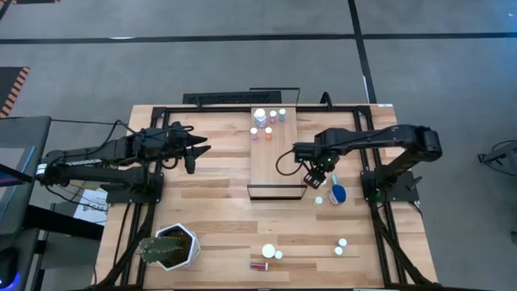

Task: Pick and place medicine bottles onto shelf by color
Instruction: Put the yellow pill bottle on the shelf

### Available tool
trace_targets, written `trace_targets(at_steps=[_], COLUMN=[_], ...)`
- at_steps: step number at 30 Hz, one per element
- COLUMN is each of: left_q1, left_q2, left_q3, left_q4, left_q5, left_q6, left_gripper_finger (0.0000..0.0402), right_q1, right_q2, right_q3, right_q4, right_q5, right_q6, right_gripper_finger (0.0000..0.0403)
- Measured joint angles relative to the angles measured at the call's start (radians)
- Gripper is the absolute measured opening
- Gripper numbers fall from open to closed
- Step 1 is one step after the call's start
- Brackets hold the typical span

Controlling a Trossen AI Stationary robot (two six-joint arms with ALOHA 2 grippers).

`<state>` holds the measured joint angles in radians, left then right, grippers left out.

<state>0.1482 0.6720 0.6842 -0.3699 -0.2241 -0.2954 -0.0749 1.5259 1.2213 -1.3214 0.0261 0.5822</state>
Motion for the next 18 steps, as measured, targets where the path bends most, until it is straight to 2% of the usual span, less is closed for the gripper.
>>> trace_targets(at_steps=[3,11,13,18], left_q1=[0.0,0.0,0.0,0.0], left_q2=[0.0,0.0,0.0,0.0], left_q3=[0.0,0.0,0.0,0.0], left_q4=[0.0,0.003,0.003,0.002], left_q5=[0.0,0.0,0.0,0.0], left_q6=[-0.002,-0.016,-0.016,-0.023], left_gripper_finger=[0.0149,0.0149,0.0149,0.0149], right_q1=[0.013,0.022,0.021,0.021], right_q2=[0.001,-0.032,-0.041,-0.053], right_q3=[-0.008,-0.145,-0.158,-0.161], right_q4=[0.019,0.137,0.179,0.188], right_q5=[0.0,-0.035,-0.058,-0.031], right_q6=[-0.021,-0.015,-0.014,-0.014], right_gripper_finger=[0.0248,0.0248,0.0248,0.0248])
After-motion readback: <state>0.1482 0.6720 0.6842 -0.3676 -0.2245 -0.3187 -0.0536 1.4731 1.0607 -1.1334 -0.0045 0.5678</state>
